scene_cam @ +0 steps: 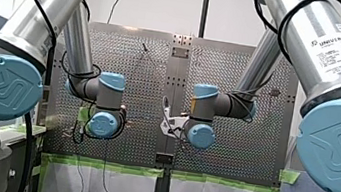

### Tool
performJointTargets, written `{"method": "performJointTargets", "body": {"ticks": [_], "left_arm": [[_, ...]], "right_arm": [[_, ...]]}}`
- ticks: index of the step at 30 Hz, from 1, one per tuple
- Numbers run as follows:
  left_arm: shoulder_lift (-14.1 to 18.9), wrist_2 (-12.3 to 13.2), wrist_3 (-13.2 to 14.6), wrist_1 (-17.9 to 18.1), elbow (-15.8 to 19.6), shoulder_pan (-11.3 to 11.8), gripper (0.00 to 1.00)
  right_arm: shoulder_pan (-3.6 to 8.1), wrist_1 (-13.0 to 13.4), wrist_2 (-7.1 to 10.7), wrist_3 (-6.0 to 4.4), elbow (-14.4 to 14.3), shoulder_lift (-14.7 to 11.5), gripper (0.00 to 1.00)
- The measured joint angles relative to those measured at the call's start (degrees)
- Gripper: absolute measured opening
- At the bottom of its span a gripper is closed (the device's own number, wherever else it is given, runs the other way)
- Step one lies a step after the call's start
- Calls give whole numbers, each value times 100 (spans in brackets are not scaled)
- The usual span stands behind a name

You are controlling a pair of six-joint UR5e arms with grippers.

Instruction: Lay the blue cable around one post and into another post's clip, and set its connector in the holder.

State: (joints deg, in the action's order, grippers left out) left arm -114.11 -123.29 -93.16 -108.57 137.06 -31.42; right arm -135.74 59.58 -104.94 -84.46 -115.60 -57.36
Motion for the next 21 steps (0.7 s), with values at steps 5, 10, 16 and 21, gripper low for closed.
{"method": "performJointTargets", "body": {"ticks": [5, 10, 16, 21], "left_arm": [[0, 3, 0, -7, 2, -12, 100], [0, 3, 0, -8, 3, -14, 100], [0, 3, 0, -8, 3, -15, 100], [0, 3, 0, -8, 3, -15, 100]], "right_arm": [[45, -119, 33, 6, -59, 21, 0], [58, -228, 42, 7, -79, 25, 0], [60, -243, 43, 7, -81, 26, 0], [61, -244, 43, 7, -82, 26, 0]]}}
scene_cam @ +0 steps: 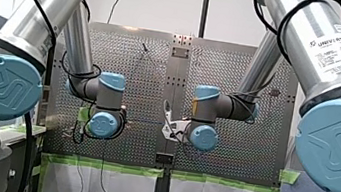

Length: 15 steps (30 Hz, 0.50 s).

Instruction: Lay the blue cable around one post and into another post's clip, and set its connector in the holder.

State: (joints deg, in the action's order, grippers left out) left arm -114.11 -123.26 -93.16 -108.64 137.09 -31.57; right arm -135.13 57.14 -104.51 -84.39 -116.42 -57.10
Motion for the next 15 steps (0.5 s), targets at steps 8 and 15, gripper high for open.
{"method": "performJointTargets", "body": {"ticks": [8, 15], "left_arm": [[-161, -178, -177, -177, 178, -178, 100], [-225, -348, -513, -308, 514, -421, 100]], "right_arm": [[0, 0, 0, 0, 0, 0, 0], [0, 0, 0, 0, 0, 0, 0]]}}
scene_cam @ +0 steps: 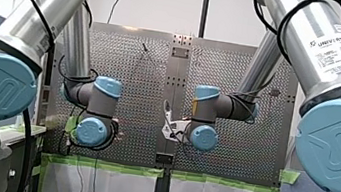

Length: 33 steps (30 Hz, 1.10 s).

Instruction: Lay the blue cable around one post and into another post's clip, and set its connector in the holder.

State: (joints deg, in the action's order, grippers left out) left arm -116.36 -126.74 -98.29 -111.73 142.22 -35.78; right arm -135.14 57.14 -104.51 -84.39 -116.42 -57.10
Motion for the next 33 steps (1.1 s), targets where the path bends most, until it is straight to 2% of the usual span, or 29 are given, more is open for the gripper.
{"method": "performJointTargets", "body": {"ticks": [4, 15, 20, 24, 27, 33], "left_arm": [[-1, -10, -170, -7, 176, -24, 100], [-12, 15, -245, 20, 201, -17, 100], [146, 117, -441, 74, 72, -37, 100], [327, 156, -626, -11, 11, -16, 100], [466, 165, -755, -132, -65, 3, 100], [729, 89, -815, -388, -214, 95, 100]], "right_arm": [[0, 0, 0, 0, 0, 0, 0], [-18, -19, -19, -19, 19, 20, 0], [-191, -191, -145, -191, 181, 70, 0], [-401, -402, -154, -402, 250, -90, 0], [-500, -551, -146, -531, 276, -232, 0], [-540, -822, -156, -605, 401, -500, 0]]}}
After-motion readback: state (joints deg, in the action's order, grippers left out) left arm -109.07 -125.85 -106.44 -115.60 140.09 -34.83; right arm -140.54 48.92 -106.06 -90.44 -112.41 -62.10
